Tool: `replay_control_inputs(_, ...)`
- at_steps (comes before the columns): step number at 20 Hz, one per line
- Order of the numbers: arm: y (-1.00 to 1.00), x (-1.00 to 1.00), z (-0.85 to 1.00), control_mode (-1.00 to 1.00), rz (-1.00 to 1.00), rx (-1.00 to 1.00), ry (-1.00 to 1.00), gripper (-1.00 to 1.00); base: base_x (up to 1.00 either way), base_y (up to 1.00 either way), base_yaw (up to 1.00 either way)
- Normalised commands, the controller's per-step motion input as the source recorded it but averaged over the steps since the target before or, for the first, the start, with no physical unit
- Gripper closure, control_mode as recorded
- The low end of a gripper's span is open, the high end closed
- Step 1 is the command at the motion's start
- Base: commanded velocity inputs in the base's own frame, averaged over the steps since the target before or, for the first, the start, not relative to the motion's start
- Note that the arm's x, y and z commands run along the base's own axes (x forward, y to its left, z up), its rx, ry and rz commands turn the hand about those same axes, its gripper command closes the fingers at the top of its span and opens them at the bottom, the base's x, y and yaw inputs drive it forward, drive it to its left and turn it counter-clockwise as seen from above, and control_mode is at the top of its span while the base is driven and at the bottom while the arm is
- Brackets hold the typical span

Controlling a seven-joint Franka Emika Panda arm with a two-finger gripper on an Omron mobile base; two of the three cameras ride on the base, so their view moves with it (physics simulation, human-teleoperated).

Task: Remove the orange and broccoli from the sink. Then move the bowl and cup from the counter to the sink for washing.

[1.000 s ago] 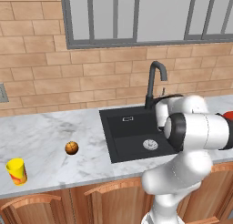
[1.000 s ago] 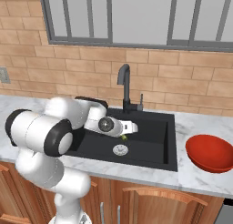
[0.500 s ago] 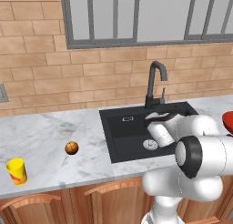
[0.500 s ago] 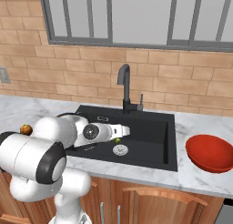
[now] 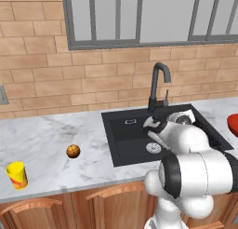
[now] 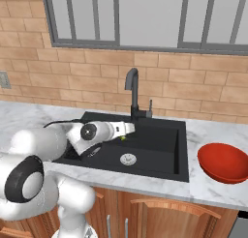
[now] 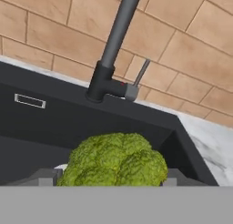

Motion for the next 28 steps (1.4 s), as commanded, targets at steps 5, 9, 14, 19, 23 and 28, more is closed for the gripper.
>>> replay_control_inputs(5, 0.18, -0.22, 0.48, -1.00, 0.00, 0.01, 0.34, 1.00, 0.00, 0.00, 0.00)
replay_control_inputs(9, 0.19, -0.17, 0.46, -1.00, -0.01, 0.07, 0.35, 1.00, 0.00, 0.00, 0.00)
replay_control_inputs(14, 0.26, -0.20, 0.39, -1.00, -0.01, 0.12, 0.26, 1.00, 0.00, 0.00, 0.00)
replay_control_inputs(19, 0.34, -0.27, 0.21, -1.00, 0.00, 0.14, 0.17, 1.00, 0.00, 0.00, 0.00)
replay_control_inputs(23, 0.40, -0.27, 0.07, -1.00, 0.00, 0.16, 0.12, 1.00, 0.00, 0.00, 0.00)
replay_control_inputs(28, 0.44, -0.24, 0.02, -1.00, 0.00, 0.13, 0.12, 1.00, 0.00, 0.00, 0.00)
